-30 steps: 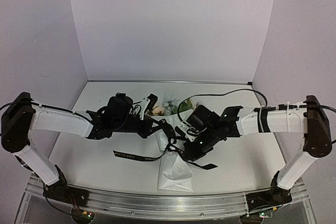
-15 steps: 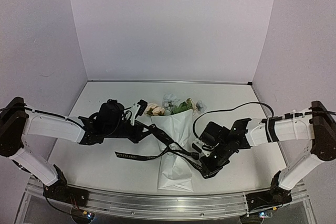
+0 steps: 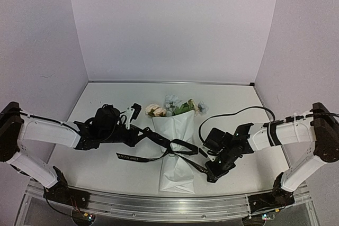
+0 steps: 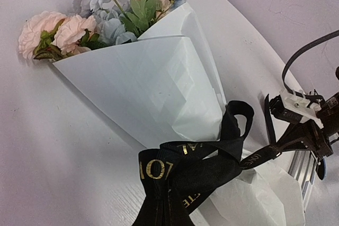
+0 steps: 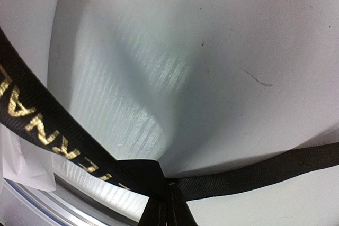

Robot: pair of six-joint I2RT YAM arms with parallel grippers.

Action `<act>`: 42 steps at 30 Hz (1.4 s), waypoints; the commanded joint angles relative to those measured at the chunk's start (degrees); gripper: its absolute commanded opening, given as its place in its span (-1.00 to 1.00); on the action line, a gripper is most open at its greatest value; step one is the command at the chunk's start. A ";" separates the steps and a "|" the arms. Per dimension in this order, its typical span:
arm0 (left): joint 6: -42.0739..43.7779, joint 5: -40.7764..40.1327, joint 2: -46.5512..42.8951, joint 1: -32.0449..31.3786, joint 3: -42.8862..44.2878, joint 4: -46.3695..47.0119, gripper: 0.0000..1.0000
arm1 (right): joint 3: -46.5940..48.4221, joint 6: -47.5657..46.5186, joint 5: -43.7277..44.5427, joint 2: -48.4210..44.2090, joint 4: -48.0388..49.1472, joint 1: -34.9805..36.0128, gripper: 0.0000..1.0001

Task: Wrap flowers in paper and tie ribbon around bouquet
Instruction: Cross the half-tied ribbon over the folded bouquet.

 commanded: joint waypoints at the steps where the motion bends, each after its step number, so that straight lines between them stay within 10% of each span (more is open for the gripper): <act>1: -1.65 -2.55 -1.43 0.46 -1.11 0.39 -1.00 | -1.45 -0.52 5.19 -0.30 -0.23 0.29 -1.00; 12: -1.62 0.12 -0.23 0.54 -0.78 -0.65 -1.00 | 0.62 -2.44 4.88 0.66 -0.21 0.19 -0.95; 24: -0.87 5.01 2.44 0.54 1.50 -0.05 -1.00 | 3.92 -6.99 2.65 -1.19 4.86 0.23 0.20; 33: -0.83 4.96 2.46 0.54 2.29 -0.94 -1.00 | 5.68 -4.52 0.73 4.49 9.48 0.19 0.10; 42: -4.96 -0.84 -0.66 0.54 -0.88 -0.82 -0.96 | 2.95 -1.19 3.17 5.23 12.50 0.21 -0.57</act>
